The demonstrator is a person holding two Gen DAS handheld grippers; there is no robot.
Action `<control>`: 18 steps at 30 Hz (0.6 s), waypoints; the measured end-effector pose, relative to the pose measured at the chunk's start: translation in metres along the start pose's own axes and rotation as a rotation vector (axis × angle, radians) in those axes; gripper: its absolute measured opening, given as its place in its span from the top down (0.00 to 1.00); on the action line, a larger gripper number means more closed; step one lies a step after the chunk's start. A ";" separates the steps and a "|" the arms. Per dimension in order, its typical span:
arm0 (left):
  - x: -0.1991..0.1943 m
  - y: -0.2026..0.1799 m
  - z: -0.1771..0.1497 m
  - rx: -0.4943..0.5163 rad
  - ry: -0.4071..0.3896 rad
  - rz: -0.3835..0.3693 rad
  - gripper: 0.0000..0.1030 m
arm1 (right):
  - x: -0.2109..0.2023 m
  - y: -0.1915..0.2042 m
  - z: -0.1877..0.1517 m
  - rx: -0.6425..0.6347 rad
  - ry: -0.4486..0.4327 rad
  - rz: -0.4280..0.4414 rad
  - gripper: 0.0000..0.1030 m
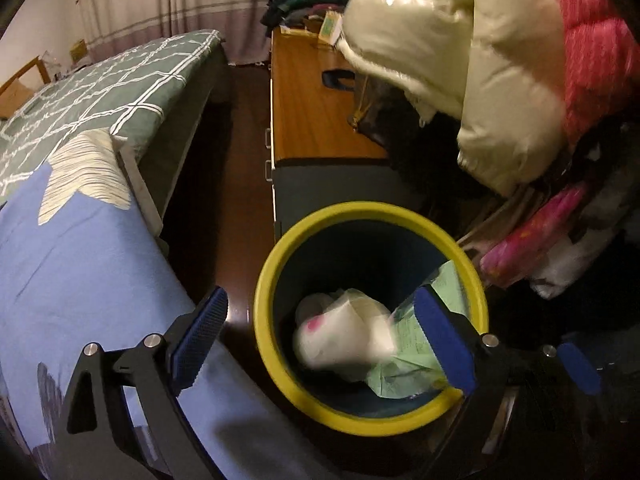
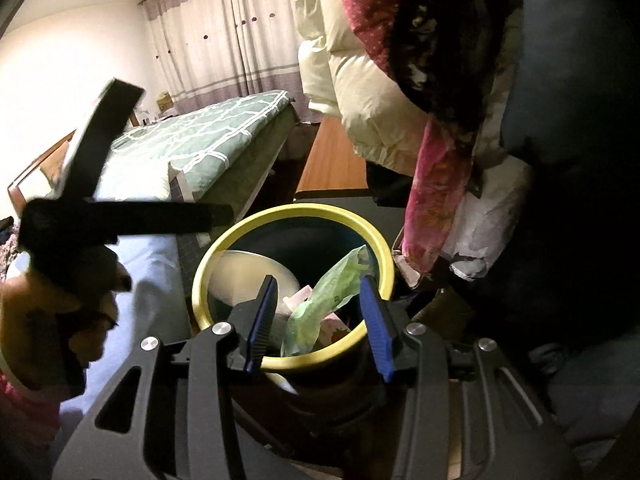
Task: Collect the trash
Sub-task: 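Carry the paper cup with the left gripper into the bin and release, then move the right gripper back to the printed tea box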
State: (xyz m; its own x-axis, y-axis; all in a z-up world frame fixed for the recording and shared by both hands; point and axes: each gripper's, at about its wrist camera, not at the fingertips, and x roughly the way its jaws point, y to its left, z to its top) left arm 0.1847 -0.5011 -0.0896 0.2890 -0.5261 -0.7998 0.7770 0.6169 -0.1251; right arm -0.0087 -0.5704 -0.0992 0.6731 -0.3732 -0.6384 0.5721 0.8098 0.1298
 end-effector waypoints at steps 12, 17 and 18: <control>-0.177 0.152 -0.096 -0.215 -0.279 0.290 0.05 | 0.013 0.075 0.005 -0.124 0.024 0.125 0.59; -0.235 0.246 -0.170 -0.405 -0.343 0.523 0.05 | 0.018 0.131 0.002 -0.206 0.035 0.213 0.59; -0.245 0.265 -0.186 -0.446 -0.351 0.581 0.05 | 0.021 0.148 0.001 -0.226 0.046 0.247 0.59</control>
State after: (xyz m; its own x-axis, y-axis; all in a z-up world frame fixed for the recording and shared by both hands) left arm 0.2156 -0.1001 -0.0359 0.7937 -0.1577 -0.5875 0.1748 0.9842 -0.0280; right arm 0.0900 -0.4586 -0.0926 0.7536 -0.1367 -0.6429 0.2726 0.9551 0.1164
